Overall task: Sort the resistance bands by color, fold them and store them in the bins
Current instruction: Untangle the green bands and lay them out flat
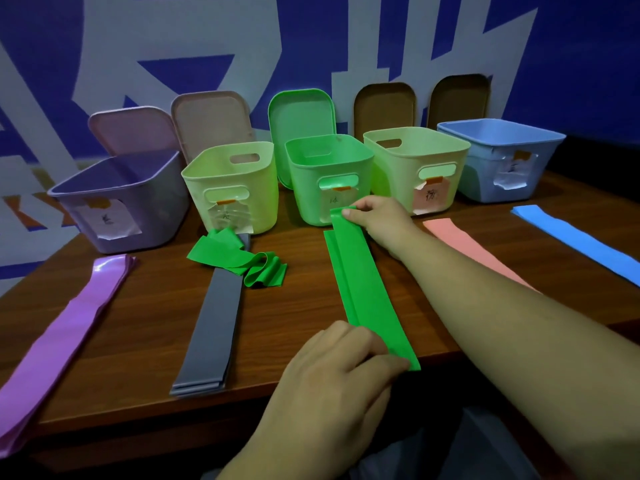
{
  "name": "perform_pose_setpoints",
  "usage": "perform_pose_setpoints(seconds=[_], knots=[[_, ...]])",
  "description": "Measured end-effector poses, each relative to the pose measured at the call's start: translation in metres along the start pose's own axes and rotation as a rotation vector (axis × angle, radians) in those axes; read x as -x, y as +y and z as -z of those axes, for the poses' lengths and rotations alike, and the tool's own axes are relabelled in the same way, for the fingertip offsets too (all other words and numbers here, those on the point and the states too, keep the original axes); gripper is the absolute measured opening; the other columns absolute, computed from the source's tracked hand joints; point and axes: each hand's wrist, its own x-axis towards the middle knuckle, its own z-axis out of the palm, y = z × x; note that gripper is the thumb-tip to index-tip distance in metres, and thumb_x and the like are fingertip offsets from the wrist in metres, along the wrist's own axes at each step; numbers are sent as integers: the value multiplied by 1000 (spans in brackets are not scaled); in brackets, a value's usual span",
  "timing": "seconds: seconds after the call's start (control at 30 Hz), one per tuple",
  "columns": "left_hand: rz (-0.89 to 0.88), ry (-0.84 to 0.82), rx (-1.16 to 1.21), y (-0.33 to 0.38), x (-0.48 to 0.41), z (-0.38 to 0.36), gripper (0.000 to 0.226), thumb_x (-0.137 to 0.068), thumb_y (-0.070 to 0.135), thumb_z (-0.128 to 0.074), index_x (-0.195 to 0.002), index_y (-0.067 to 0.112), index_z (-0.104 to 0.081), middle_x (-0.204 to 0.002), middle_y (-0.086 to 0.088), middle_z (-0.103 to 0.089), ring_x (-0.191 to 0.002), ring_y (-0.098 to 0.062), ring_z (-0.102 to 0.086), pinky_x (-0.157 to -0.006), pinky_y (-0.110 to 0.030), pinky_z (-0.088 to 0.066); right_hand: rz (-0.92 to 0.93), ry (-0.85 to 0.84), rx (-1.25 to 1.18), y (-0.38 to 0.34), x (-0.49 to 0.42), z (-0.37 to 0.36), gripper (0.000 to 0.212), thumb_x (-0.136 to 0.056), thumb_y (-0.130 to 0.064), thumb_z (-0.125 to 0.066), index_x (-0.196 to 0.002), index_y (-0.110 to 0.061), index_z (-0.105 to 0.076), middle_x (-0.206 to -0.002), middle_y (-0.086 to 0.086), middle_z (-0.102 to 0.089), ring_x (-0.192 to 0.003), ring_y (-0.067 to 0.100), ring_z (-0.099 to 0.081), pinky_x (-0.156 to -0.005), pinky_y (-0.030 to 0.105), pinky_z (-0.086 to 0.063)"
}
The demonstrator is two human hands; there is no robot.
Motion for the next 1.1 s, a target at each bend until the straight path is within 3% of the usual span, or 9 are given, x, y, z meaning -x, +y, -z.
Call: perform_pose_setpoints(seconds=[0.13,0.37,0.7,0.9,1.1], knots=[[43,44,60,-7,0,1,20,-105,26,-68,-123,23,-77,-111,7,-62,-101,-15,-59,-82,-32,-51,13,4,19,3,-5,-3,21,-92,-41,-82,-97,-22,-78,-99,-2,-78,-98,21,-73,-98,46,-59],[104,43,102,-9,3,-2,18,-103,26,-71,-119,22,-79,-108,8,-61,-99,-14,-58,-82,-27,-50,21,-35,131,4,-4,-6,24,-93,-45,-79,-101,-22,-78,-101,-4,-77,-99,19,-70,-97,43,-57],[110,-1,76,-8,9,-4,19,-104,30,-70,-119,24,-79,-109,9,-60,-102,-13,-57,-82,-32,-51,58,-55,327,4,-1,-9,28,-92,-55,-76,-95,-28,-72,-100,-6,-72,-97,20,-66,-78,35,-49],[110,-50,70,-7,9,-3,20,-103,34,-71,-121,27,-78,-111,11,-58,-104,-12,-55,-85,-30,-50,49,-58,361,2,2,-9,28,-93,-58,-73,-99,-31,-72,-109,-7,-71,-102,19,-64,-91,41,-55],[169,-52,151,-2,-2,14,18,-103,35,-70,-115,25,-78,-107,12,-59,-102,-9,-59,-84,-29,-51,61,-29,272,2,9,-5,20,-100,-43,-70,-109,-25,-74,-107,-6,-69,-104,19,-62,-85,36,-48]])
